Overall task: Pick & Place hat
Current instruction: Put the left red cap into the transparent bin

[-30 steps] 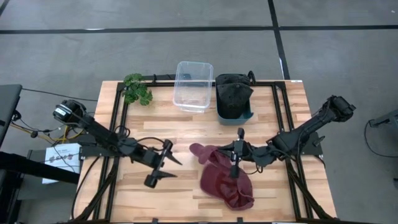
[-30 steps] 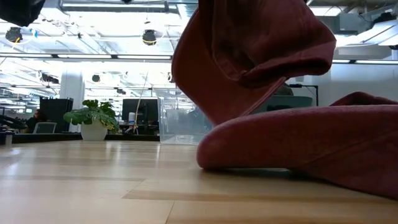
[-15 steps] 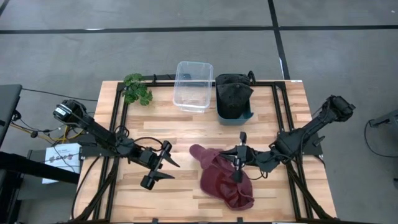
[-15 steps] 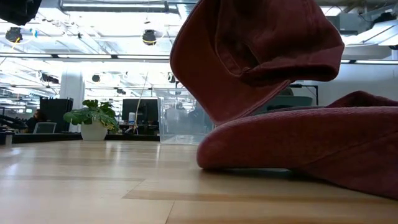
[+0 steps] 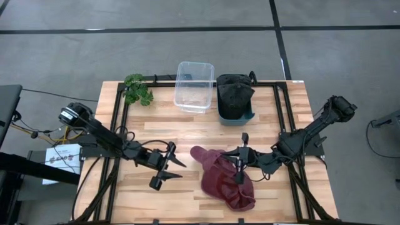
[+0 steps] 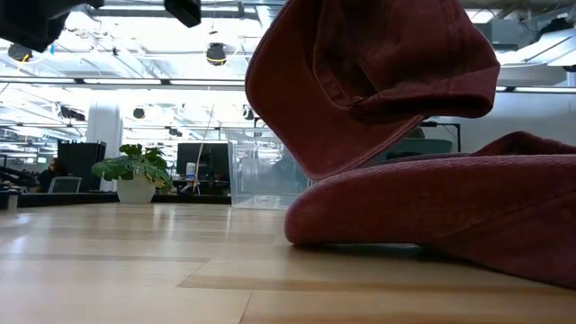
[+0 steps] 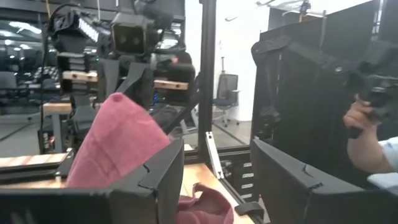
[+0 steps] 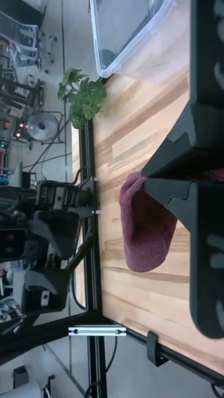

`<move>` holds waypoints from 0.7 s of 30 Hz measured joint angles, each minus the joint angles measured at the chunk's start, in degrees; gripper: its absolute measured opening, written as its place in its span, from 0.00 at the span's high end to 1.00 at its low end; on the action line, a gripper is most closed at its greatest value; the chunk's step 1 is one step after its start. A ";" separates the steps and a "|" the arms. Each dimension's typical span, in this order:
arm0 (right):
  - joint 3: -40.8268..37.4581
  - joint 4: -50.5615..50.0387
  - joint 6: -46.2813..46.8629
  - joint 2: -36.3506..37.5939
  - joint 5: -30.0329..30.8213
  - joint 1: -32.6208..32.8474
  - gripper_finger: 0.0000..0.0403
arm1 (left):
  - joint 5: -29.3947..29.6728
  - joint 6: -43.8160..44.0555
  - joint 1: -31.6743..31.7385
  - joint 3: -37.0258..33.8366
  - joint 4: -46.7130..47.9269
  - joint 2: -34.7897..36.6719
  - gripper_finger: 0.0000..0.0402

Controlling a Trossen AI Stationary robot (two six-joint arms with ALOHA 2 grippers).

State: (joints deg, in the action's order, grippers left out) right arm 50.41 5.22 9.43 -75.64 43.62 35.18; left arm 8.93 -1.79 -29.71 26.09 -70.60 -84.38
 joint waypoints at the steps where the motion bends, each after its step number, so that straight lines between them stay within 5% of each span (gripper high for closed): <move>1: 0.00 0.07 0.00 0.00 0.02 0.00 1.00 | 0.03 0.45 0.26 0.32 -0.23 -0.66 0.55; 21: 0.00 0.41 0.02 0.00 -0.03 -0.02 1.00 | 0.02 0.75 1.52 3.34 -0.23 -3.50 0.56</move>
State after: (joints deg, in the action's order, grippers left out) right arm 50.41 5.63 9.45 -75.64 43.59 35.16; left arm 8.95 -1.04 -28.18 29.43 -70.83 -87.88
